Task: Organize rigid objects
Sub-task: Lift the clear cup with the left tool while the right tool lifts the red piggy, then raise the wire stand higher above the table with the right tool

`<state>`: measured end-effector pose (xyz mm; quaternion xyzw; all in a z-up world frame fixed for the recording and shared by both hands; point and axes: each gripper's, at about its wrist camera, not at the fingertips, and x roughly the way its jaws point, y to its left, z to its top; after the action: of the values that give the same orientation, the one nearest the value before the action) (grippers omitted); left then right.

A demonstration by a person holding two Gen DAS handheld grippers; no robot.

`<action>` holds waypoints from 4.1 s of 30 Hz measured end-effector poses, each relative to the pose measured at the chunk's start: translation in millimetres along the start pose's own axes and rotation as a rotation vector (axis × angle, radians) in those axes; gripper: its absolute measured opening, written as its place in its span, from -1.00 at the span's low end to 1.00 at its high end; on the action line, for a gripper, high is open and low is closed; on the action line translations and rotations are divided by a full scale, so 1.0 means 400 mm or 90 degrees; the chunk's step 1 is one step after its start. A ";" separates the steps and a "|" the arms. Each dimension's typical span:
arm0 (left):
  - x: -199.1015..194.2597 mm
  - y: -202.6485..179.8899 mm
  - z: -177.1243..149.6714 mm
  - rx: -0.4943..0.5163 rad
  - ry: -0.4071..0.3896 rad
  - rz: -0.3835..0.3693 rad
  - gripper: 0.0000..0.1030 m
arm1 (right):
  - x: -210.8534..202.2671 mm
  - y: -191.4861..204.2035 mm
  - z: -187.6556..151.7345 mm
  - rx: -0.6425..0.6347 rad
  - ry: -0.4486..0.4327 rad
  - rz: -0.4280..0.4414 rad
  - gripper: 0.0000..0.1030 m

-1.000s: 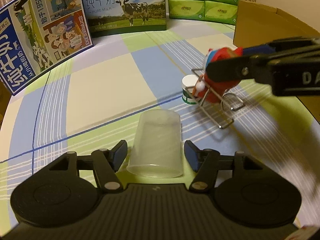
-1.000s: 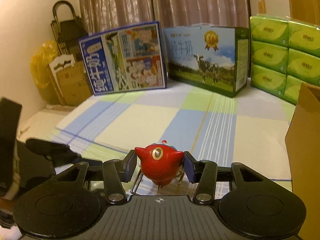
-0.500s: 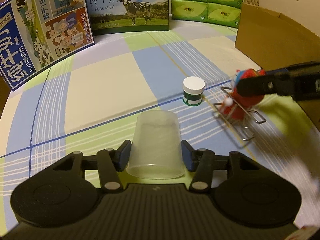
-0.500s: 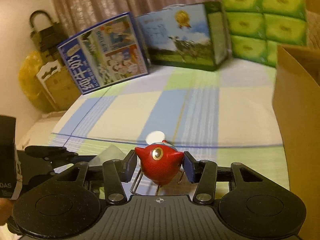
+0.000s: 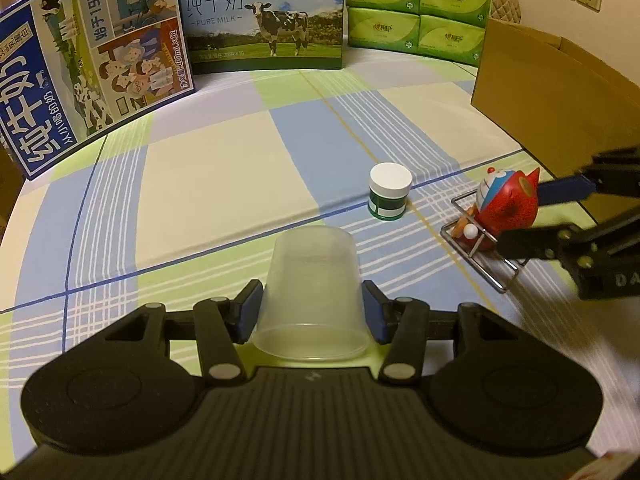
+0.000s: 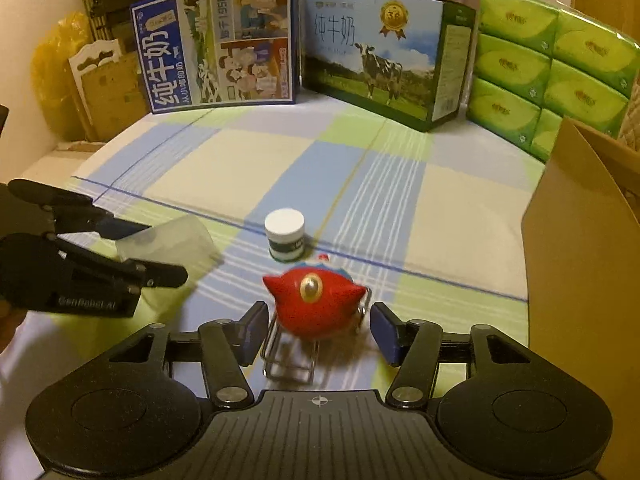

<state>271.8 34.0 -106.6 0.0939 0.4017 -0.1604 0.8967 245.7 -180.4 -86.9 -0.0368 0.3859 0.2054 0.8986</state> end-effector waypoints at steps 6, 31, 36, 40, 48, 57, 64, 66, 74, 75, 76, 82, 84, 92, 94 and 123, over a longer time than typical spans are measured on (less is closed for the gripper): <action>-0.003 -0.005 0.000 0.001 -0.002 -0.004 -0.07 | -0.007 -0.016 -0.022 0.059 0.015 0.026 0.06; -0.012 0.005 0.004 -0.008 -0.009 -0.005 -0.07 | -0.027 -0.171 -0.019 0.448 -0.043 0.233 -0.48; -0.011 0.004 0.005 -0.010 -0.010 -0.004 -0.07 | -0.041 -0.161 0.012 0.359 -0.062 0.140 -0.48; -0.011 0.007 0.004 -0.009 -0.008 -0.003 -0.07 | -0.043 -0.149 0.011 0.317 -0.065 0.103 -0.46; -0.014 0.012 0.004 -0.015 -0.011 -0.004 -0.07 | -0.103 -0.019 -0.016 0.028 -0.078 0.031 0.03; -0.019 0.016 0.005 -0.019 -0.012 -0.002 -0.07 | -0.030 0.078 -0.030 -0.157 -0.061 0.007 -0.44; -0.022 0.015 0.006 -0.020 -0.016 -0.003 -0.07 | -0.071 0.057 -0.012 -0.113 -0.097 0.016 -1.00; -0.022 0.017 0.005 -0.022 -0.015 -0.002 -0.07 | -0.089 0.044 -0.008 -0.076 -0.113 0.028 -1.00; -0.021 0.015 0.003 -0.021 -0.015 -0.003 -0.07 | -0.096 -0.070 0.005 0.175 -0.124 0.165 -1.00; -0.020 0.014 0.003 -0.021 -0.015 -0.003 -0.07 | -0.096 -0.083 0.005 0.210 -0.125 0.196 -1.00; -0.020 0.015 0.004 -0.021 -0.015 -0.002 -0.07 | -0.098 -0.092 0.006 0.233 -0.127 0.205 -1.00; -0.022 0.012 0.004 -0.020 -0.015 -0.003 -0.07 | -0.146 -0.096 0.027 0.232 -0.189 0.234 -1.00; -0.023 0.012 0.004 -0.019 -0.014 -0.003 -0.07 | -0.155 -0.107 0.028 0.257 -0.207 0.273 -1.00; -0.042 0.027 -0.008 -0.017 -0.013 0.005 -0.07 | -0.142 -0.077 0.016 0.190 -0.139 0.162 -1.00; -0.051 0.037 -0.014 -0.020 -0.014 0.008 -0.07 | -0.154 -0.053 -0.003 0.150 -0.124 0.144 -1.00; -0.140 0.045 -0.025 -0.014 -0.033 -0.001 -0.07 | -0.085 0.084 -0.085 -0.015 -0.029 0.132 -0.75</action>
<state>236.2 65.6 -70.5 0.0797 0.3803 -0.1588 0.9076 188.2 -169.1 -83.5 -0.0023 0.3644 0.3026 0.8807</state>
